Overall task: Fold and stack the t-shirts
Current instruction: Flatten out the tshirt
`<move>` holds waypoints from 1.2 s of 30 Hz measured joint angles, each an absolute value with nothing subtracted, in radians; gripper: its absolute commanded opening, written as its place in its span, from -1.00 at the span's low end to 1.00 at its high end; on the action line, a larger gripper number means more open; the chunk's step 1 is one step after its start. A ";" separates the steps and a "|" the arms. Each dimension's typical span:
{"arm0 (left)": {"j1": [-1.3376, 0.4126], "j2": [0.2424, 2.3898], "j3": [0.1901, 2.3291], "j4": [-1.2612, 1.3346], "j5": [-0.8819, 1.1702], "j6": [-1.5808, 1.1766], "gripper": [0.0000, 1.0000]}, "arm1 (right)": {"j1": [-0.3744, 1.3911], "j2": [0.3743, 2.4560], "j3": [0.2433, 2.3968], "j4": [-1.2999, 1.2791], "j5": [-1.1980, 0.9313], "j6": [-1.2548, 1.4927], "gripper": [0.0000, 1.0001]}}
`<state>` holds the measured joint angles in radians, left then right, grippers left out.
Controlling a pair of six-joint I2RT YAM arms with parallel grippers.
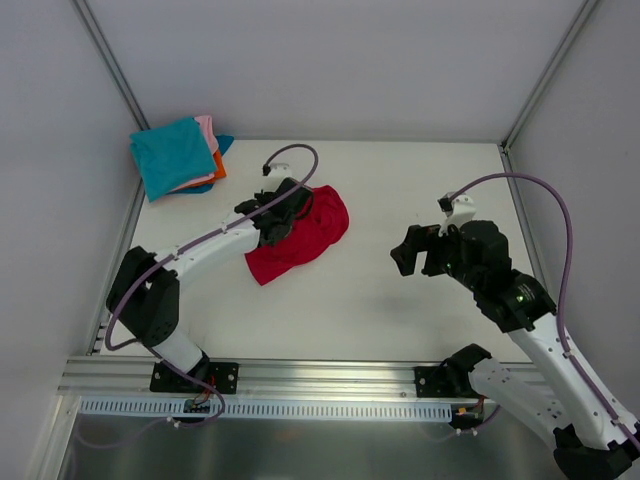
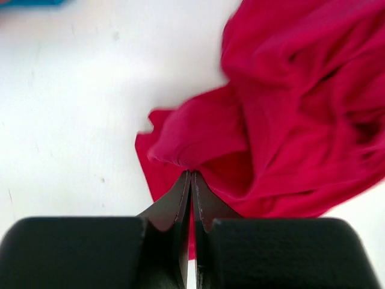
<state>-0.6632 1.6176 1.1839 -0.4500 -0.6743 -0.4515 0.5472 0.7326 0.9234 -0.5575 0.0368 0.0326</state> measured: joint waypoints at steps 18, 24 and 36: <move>-0.810 1.491 1.604 -0.397 -0.809 -0.119 -1.00 | 0.547 0.735 0.894 -0.556 0.033 0.036 0.99; -0.874 1.530 1.843 -0.376 -0.845 0.031 -1.00 | 0.547 0.730 0.894 -0.557 0.034 0.036 0.99; -0.884 1.565 2.224 -0.315 -0.942 0.417 -1.00 | 0.547 0.704 0.894 -0.566 0.038 0.033 0.99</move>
<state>-0.8845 1.5650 2.2242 -0.3145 -0.9424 0.4171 0.5468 0.7036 0.8936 -0.5663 0.0383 0.0330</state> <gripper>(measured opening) 0.006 0.993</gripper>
